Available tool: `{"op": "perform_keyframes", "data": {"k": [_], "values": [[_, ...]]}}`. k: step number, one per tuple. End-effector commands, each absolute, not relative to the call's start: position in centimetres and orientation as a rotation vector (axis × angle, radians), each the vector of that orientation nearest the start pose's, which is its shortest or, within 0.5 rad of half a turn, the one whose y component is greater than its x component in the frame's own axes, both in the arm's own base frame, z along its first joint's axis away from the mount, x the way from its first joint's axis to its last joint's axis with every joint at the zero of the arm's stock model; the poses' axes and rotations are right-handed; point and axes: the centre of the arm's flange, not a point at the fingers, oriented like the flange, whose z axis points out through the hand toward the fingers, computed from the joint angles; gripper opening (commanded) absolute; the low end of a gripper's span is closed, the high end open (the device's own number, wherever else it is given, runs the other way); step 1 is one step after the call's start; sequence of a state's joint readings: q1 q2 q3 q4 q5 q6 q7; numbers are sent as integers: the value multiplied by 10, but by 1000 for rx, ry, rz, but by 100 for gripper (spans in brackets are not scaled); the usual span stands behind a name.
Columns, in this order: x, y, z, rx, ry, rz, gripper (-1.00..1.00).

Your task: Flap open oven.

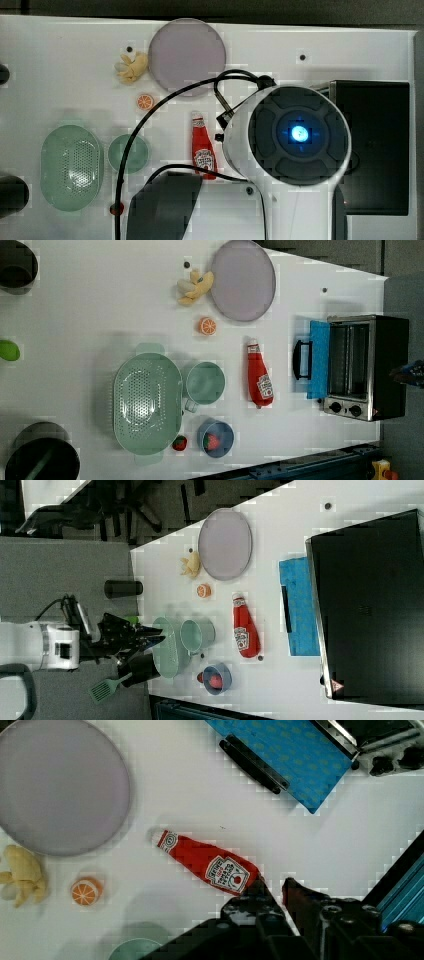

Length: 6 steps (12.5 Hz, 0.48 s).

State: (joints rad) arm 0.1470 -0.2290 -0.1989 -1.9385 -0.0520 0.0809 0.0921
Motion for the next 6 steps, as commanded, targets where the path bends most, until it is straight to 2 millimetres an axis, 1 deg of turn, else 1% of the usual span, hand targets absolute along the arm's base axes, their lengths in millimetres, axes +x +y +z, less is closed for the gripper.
{"op": "perform_keyframes", "data": {"k": [1, 6], "values": [[480, -23, 581, -2821, 1439, 73, -65], [483, -22, 574, -2831, 1440, 94, -65]]}}
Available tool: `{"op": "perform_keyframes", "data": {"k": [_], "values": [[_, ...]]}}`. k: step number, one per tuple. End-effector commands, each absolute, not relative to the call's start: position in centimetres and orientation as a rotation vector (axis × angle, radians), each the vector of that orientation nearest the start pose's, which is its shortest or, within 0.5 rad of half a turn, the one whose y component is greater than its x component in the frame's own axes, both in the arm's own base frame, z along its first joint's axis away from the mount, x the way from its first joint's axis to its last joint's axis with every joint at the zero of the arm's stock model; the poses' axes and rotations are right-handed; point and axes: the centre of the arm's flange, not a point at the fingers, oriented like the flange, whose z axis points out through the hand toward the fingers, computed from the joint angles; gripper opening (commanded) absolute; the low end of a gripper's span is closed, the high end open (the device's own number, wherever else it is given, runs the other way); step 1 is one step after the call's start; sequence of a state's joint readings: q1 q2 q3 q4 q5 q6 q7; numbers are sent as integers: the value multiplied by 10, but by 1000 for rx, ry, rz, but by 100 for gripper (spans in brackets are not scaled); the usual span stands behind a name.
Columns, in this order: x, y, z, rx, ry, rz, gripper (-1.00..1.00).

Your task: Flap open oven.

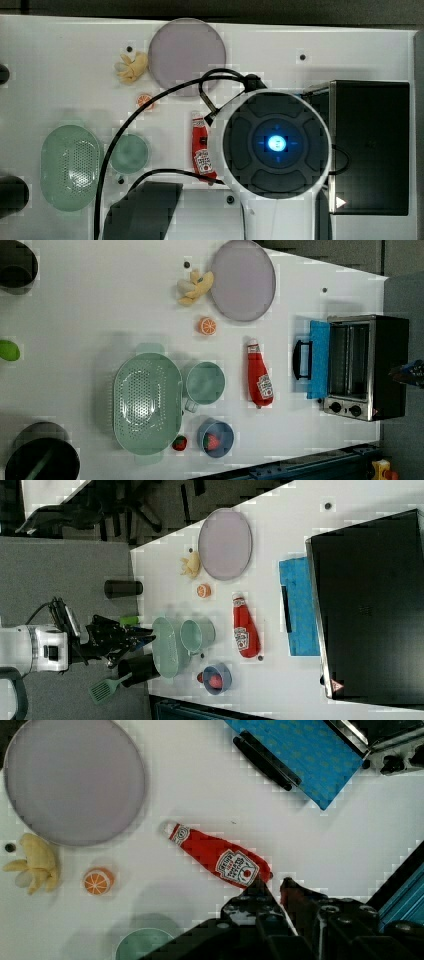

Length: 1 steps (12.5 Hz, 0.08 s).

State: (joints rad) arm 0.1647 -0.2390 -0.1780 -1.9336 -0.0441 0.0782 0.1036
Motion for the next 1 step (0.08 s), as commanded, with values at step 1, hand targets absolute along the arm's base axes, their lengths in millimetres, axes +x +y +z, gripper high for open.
{"op": "perform_keyframes", "data": {"k": [1], "values": [[484, -22, 572, -2833, 1441, 98, -65]]}}
